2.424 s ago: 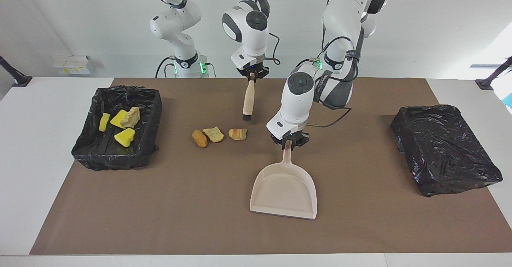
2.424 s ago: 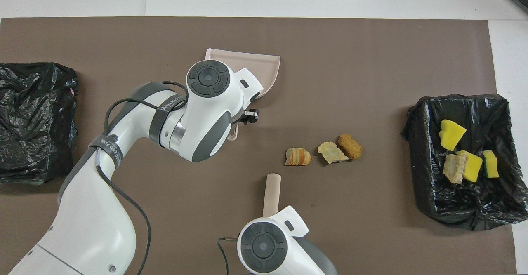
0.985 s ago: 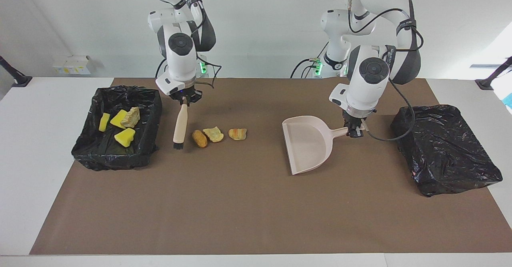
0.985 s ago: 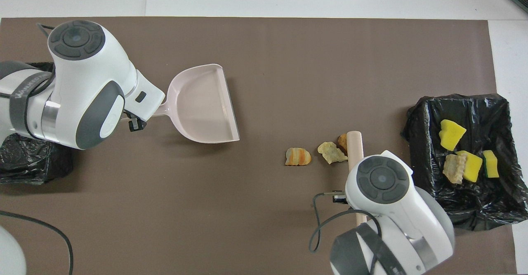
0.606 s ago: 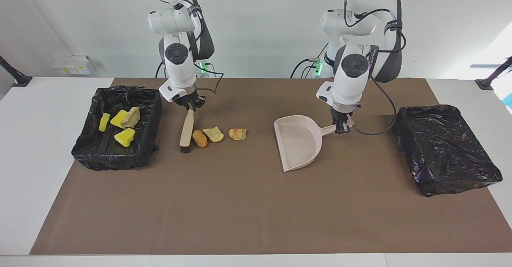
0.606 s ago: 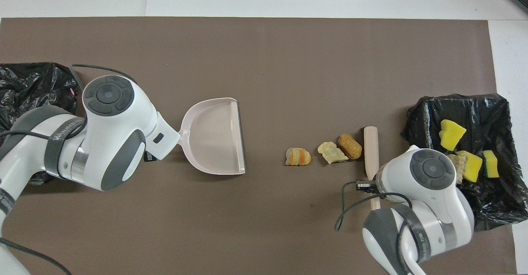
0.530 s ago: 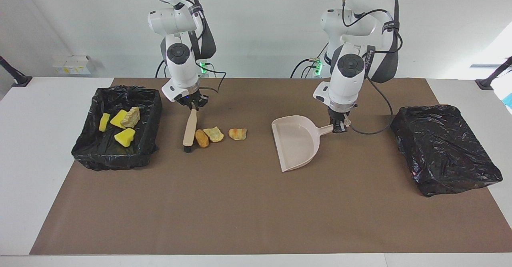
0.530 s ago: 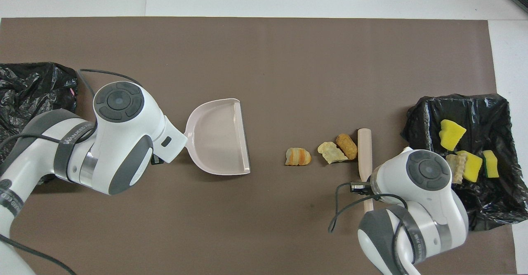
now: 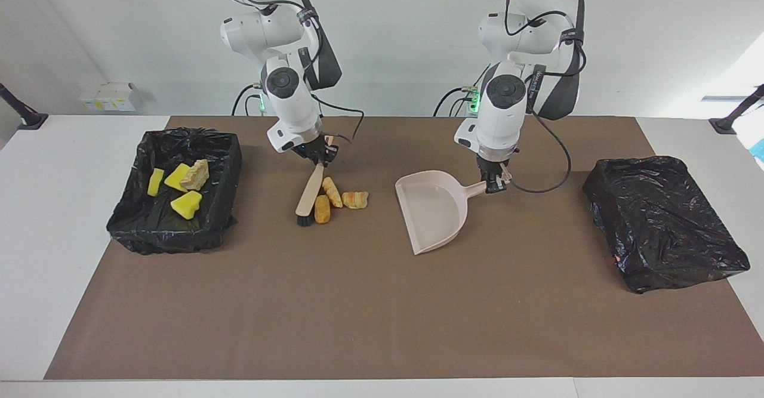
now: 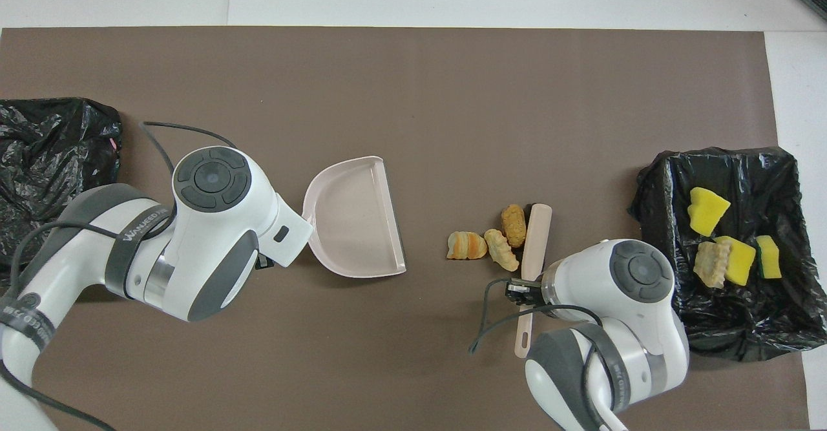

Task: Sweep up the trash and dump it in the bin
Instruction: 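Sweep the brown pieces into the dustpan with the right gripper's brush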

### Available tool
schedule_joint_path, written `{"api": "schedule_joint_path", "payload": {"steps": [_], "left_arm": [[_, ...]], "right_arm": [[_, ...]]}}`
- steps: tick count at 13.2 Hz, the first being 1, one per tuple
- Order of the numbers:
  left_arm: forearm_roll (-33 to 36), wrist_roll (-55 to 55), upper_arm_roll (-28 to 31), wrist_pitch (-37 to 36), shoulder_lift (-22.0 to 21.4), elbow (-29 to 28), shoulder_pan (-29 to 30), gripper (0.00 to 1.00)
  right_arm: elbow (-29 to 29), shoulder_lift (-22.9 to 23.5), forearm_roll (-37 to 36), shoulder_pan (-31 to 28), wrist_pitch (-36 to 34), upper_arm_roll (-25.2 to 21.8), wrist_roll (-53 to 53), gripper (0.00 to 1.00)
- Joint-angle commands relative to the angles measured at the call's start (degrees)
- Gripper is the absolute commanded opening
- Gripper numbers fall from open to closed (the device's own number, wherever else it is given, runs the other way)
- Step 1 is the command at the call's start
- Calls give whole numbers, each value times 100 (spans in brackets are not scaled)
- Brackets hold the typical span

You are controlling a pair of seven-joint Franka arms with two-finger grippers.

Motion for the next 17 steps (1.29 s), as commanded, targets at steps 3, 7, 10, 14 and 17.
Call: {"api": "schedule_joint_path", "payload": {"steps": [3,7,10,14,17], "left_arm": [[-22,118,53,225,-306,-389,-205,0],[-250,311,53,463,-297,-450,-205,0],[-627,338,61,506,-245,-363,-126,0],[-1243,838,88,876,-122,-214,287,0],[-1244,708,105,683,-174,-196,454,0]], "right_arm": [[814,772,583,782,68,21,59,0],[1808,1441,1410,1406,77,21,50,0],[2047,1504,1745,1643,77,30,85,0],[2091,1136,1605,1698,-342,-40,67,0],[2179,767,651,1234,-1317,-76,68,0]]}}
